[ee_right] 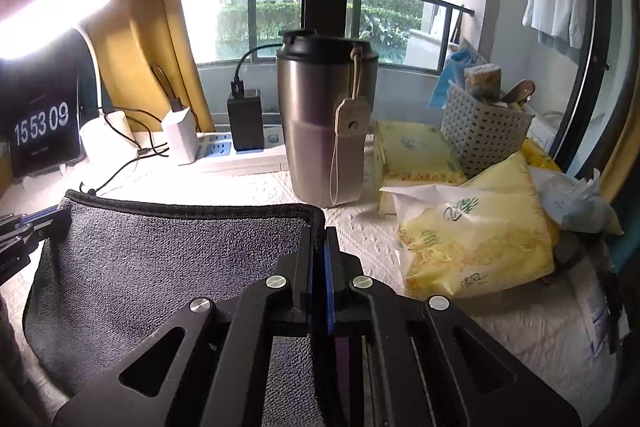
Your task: Fold towel
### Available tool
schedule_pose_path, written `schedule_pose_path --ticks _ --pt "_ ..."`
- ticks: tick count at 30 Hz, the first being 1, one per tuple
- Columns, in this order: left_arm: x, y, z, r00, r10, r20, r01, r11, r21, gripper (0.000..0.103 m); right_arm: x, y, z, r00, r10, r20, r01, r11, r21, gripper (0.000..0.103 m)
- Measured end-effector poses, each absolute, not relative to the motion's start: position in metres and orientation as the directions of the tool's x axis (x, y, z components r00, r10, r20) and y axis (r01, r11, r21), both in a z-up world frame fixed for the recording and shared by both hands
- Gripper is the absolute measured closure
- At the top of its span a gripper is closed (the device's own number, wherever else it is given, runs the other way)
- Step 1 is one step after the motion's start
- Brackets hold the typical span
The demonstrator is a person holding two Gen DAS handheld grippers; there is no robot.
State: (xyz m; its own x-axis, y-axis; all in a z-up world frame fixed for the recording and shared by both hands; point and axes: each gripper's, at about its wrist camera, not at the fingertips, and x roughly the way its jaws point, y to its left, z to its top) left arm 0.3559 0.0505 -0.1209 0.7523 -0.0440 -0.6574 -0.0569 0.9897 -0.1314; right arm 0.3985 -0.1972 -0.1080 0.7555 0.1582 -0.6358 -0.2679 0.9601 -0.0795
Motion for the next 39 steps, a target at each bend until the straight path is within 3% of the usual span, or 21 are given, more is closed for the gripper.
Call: schedule_pose_path --ticks 15,32,37,39 --pt "0.378 0.05 -0.149 0.695 -0.051 -0.718 -0.07 0.988 -0.137 0.096 0.422 -0.195 -0.14 0.692 0.137 -0.709 -0.27 0.96 -0.078 0.098" --pt "0.398 0.04 -0.168 0.624 -0.011 -0.781 -0.101 0.99 -0.095 0.085 0.436 -0.194 -0.161 0.626 0.105 -0.773 -0.255 0.964 -0.075 0.098" --pt "0.399 0.038 -0.166 0.623 -0.005 -0.782 -0.105 0.99 -0.09 0.083 0.439 -0.193 -0.163 0.615 0.102 -0.782 -0.256 0.964 -0.075 0.088" --pt "0.397 0.04 -0.165 0.624 -0.004 -0.782 -0.111 0.989 -0.093 0.082 0.439 -0.193 -0.163 0.61 0.114 -0.784 -0.263 0.963 -0.064 0.077"
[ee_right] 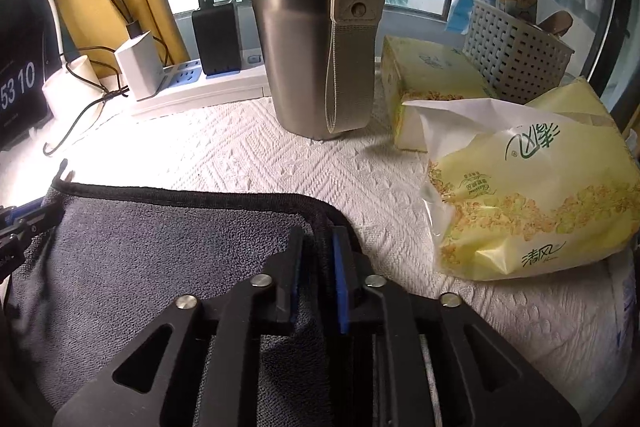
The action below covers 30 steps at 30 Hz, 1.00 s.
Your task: Fold towel
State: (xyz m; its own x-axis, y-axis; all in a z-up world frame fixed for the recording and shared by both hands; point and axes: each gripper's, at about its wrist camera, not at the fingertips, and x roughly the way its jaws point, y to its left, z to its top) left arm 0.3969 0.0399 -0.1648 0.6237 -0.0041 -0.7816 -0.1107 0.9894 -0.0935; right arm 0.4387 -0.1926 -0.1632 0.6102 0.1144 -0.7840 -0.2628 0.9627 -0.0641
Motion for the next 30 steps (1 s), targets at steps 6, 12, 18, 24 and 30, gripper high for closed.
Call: schedule_pose_path --ticks 6,12,18,24,30 --pt "0.389 0.042 -0.162 0.614 0.009 -0.789 -0.121 0.989 -0.083 0.077 0.434 -0.193 -0.16 0.619 0.127 -0.775 -0.275 0.959 -0.063 0.035" --pt "0.381 0.044 -0.155 0.636 -0.01 -0.771 -0.124 0.985 -0.116 0.001 0.427 -0.193 -0.152 0.634 0.134 -0.762 -0.275 0.959 -0.061 0.034" --pt "0.369 0.049 -0.142 0.654 0.001 -0.757 -0.134 0.984 -0.115 0.001 0.418 -0.193 -0.141 0.65 0.14 -0.747 -0.28 0.958 -0.064 0.034" --pt "0.354 0.049 -0.131 0.665 0.004 -0.747 -0.127 0.986 -0.108 0.001 0.407 -0.194 -0.132 0.663 0.142 -0.735 -0.276 0.959 -0.063 0.034" --pt "0.339 0.044 -0.12 0.686 0.008 -0.727 -0.127 0.986 -0.109 0.001 0.39 -0.195 -0.122 0.677 0.146 -0.721 -0.276 0.959 -0.064 0.034"
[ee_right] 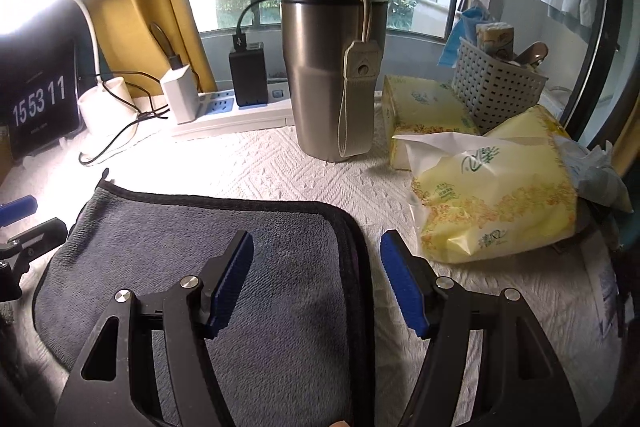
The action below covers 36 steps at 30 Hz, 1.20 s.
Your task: Fold towel
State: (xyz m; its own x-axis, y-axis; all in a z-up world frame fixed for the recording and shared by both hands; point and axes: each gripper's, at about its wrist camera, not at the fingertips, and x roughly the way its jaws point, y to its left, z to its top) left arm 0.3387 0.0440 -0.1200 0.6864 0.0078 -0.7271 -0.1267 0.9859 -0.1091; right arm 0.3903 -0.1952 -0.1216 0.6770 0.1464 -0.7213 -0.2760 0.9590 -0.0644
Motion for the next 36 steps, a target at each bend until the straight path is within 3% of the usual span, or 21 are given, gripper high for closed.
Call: schedule_pose_path --ticks 36 --pt "0.23 0.016 -0.082 0.756 -0.016 -0.655 -0.084 0.989 -0.122 0.001 0.275 -0.203 -0.078 0.745 0.181 -0.642 -0.292 0.954 -0.069 0.034"
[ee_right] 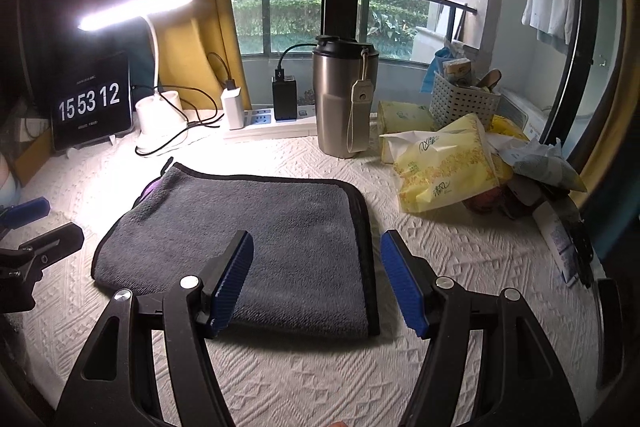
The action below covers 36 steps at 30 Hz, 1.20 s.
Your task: Fold towel
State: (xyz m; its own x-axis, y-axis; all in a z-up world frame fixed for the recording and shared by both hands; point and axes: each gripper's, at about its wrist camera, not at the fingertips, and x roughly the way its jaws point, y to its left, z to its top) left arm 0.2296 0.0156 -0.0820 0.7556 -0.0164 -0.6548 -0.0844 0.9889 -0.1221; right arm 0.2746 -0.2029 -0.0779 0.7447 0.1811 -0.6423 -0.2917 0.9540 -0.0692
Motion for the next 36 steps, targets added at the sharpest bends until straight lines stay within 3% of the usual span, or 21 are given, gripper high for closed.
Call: schedule_pose_path --ticks 36 --pt "0.138 -0.028 -0.061 0.813 -0.075 -0.577 0.01 0.993 -0.116 0.001 0.184 -0.229 -0.062 0.786 0.191 -0.588 -0.279 0.958 -0.062 0.034"
